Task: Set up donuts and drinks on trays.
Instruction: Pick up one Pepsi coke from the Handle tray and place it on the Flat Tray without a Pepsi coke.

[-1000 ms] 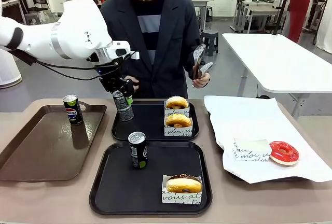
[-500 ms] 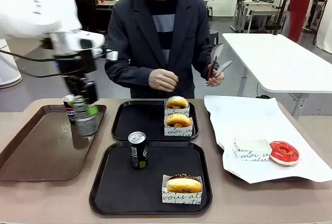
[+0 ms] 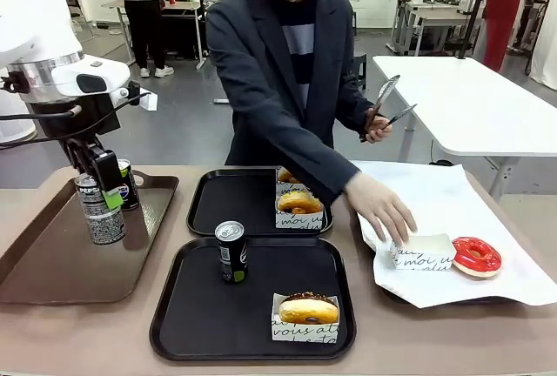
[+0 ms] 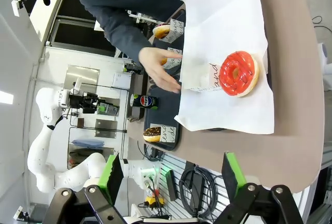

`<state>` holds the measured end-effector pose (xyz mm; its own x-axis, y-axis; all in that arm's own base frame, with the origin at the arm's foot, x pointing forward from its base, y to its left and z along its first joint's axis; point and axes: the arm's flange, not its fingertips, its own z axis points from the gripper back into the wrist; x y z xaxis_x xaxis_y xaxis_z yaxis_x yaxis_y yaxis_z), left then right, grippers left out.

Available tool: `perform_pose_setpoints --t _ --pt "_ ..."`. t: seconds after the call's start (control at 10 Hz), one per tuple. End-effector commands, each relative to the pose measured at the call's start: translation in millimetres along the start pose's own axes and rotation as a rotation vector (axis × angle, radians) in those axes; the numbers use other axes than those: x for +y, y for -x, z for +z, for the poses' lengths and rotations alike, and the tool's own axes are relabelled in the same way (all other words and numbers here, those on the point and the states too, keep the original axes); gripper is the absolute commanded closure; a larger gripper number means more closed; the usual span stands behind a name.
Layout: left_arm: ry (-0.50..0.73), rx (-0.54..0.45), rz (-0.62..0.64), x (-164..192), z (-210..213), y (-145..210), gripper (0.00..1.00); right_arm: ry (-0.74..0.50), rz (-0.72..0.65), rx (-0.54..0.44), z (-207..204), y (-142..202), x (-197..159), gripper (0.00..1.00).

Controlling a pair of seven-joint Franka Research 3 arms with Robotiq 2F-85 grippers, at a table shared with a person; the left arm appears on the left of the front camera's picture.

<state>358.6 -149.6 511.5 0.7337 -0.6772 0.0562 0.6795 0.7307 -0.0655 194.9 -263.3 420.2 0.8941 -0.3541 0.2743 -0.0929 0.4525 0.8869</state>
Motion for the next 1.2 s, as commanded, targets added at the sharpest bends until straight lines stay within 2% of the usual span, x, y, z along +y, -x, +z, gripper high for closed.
perform_pose_setpoints --t 0.0,1.1 --pt "0.012 0.028 -0.001 -5.2 4.1 7.9 0.41 -0.026 0.022 -0.020 0.8 -2.9 -0.4 0.00" --pt "0.012 0.028 -0.001 -5.2 4.1 7.9 0.41 -0.026 0.022 -0.020 0.8 -2.9 -0.4 0.00"
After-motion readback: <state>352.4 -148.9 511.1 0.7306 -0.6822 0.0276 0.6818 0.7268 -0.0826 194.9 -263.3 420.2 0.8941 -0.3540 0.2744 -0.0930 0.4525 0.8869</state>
